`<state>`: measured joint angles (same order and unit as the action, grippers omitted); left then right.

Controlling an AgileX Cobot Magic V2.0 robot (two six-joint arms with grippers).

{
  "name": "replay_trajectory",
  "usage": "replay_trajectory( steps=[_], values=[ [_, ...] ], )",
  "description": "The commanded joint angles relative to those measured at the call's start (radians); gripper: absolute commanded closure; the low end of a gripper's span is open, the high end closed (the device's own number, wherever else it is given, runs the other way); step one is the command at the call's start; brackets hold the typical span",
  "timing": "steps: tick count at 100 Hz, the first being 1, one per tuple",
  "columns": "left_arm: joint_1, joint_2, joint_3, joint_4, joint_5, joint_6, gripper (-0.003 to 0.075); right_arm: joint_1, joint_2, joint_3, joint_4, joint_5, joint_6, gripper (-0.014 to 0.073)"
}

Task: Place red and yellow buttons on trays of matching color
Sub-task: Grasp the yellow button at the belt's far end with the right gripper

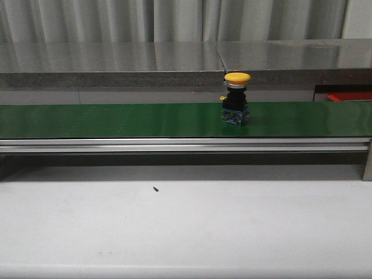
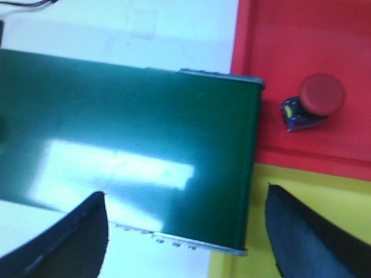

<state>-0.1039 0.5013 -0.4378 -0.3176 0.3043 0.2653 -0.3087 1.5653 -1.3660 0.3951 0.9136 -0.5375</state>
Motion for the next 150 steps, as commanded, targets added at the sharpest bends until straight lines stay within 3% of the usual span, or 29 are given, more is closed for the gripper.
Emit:
replay_trajectory(
  steps=[1, 25, 57, 122, 133, 150],
  values=[
    [-0.007, 0.004, -0.029, -0.017, -0.076, -0.001, 0.0739, 0.041, -0.064, 0.028, 0.042, -0.038, -0.036, 0.0032],
    [-0.007, 0.004, -0.029, -0.017, -0.078, -0.001, 0.0739, 0.211, -0.020, 0.060, 0.041, -0.051, -0.134, 0.0032],
    [-0.007, 0.004, -0.029, -0.017, -0.078, -0.001, 0.0739, 0.372, 0.080, 0.056, 0.039, -0.186, -0.147, 0.0032],
    [-0.007, 0.004, -0.029, -0.017, -0.078, -0.001, 0.0739, 0.395, 0.135, 0.054, 0.062, -0.380, -0.147, 0.0035],
    [-0.007, 0.004, -0.029, -0.017, -0.078, -0.001, 0.0739, 0.395, 0.169, 0.054, 0.062, -0.394, -0.146, 0.0105],
    [-0.007, 0.004, -0.029, -0.017, -0.078, -0.001, 0.0739, 0.395, 0.179, 0.052, 0.075, -0.397, -0.145, 0.0358]
  ],
)
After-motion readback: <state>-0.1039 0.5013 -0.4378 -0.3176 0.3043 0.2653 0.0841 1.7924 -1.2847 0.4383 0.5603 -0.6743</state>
